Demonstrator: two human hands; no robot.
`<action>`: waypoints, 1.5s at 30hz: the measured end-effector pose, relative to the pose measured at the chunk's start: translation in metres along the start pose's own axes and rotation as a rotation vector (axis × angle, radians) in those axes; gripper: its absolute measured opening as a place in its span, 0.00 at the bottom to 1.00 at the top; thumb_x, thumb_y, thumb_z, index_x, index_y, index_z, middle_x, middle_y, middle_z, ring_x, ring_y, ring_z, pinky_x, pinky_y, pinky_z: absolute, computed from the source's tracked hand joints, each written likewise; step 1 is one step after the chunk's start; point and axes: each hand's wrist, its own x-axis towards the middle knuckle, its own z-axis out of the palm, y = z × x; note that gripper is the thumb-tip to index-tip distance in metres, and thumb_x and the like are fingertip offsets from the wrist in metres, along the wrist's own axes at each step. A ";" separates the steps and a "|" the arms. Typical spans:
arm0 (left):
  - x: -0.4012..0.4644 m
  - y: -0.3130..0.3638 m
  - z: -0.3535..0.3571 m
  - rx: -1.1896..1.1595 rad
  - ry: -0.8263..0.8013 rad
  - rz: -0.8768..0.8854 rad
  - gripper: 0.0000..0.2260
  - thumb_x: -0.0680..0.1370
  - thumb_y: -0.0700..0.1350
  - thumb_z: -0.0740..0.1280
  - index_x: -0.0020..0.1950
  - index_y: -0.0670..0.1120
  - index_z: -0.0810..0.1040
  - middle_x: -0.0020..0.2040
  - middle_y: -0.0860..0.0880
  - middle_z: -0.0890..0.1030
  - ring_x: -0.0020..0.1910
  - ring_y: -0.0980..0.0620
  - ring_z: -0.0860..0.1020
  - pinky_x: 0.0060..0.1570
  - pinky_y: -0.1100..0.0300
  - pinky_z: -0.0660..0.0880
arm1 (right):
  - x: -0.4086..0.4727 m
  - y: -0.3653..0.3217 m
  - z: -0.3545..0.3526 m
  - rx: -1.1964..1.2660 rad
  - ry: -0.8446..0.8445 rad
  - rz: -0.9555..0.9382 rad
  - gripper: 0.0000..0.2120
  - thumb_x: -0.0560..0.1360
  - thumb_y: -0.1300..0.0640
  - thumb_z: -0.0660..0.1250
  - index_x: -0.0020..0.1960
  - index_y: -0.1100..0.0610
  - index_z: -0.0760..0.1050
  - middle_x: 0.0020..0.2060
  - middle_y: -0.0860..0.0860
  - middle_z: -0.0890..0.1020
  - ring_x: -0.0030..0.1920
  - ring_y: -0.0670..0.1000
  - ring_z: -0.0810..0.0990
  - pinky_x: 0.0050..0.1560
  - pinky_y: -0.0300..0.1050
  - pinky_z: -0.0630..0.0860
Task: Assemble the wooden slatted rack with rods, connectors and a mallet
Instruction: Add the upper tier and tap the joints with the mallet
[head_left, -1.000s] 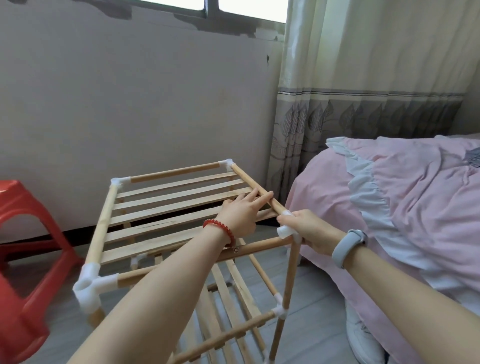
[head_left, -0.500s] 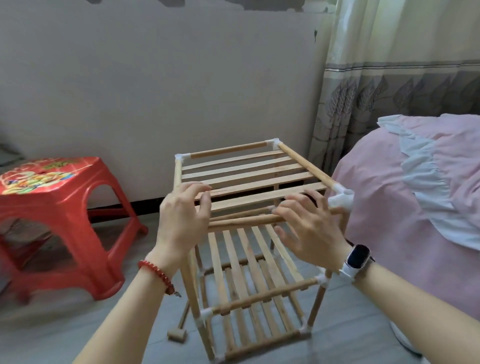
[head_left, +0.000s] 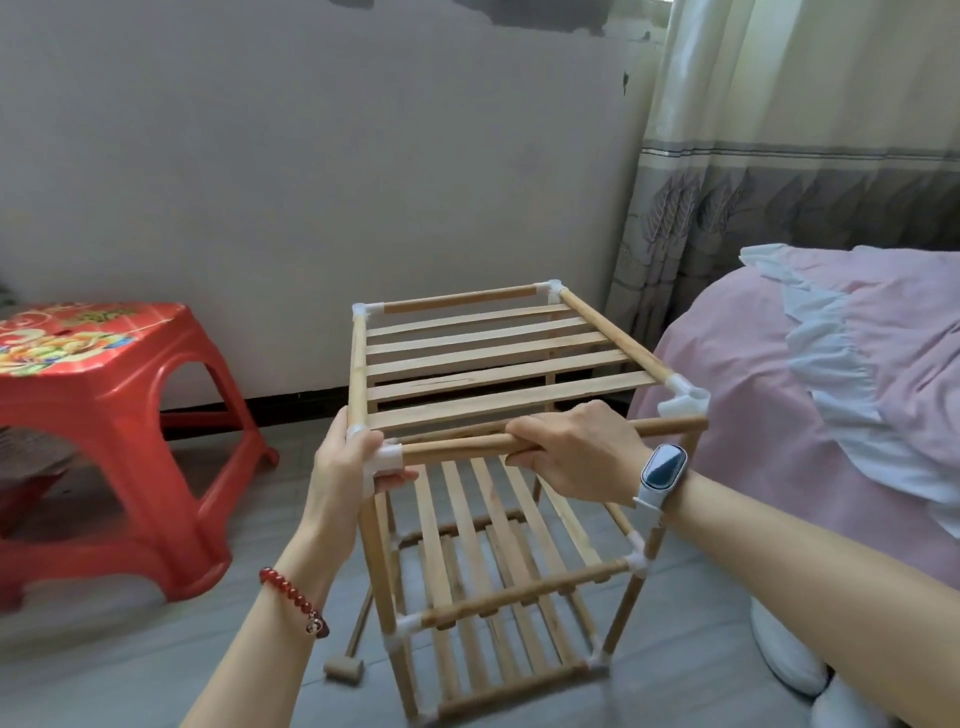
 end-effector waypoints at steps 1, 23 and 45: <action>0.000 0.000 0.000 -0.024 0.001 0.008 0.18 0.69 0.45 0.61 0.59 0.46 0.72 0.47 0.39 0.71 0.39 0.45 0.77 0.36 0.56 0.80 | 0.003 0.001 -0.003 0.004 -0.036 0.010 0.21 0.77 0.42 0.50 0.50 0.54 0.76 0.29 0.47 0.77 0.25 0.49 0.74 0.26 0.49 0.75; 0.040 0.025 -0.006 -0.018 0.081 -0.444 0.08 0.81 0.44 0.59 0.56 0.40 0.72 0.58 0.41 0.77 0.55 0.41 0.79 0.61 0.44 0.73 | 0.020 -0.023 -0.007 -0.055 0.015 -0.073 0.19 0.80 0.45 0.50 0.52 0.55 0.76 0.27 0.47 0.73 0.20 0.46 0.66 0.16 0.38 0.63; 0.040 0.024 -0.003 1.042 0.401 0.093 0.18 0.78 0.50 0.63 0.65 0.43 0.72 0.67 0.41 0.67 0.63 0.42 0.69 0.62 0.45 0.66 | 0.010 -0.010 -0.020 0.174 0.143 0.054 0.17 0.78 0.51 0.58 0.62 0.57 0.76 0.44 0.49 0.82 0.42 0.47 0.78 0.43 0.41 0.76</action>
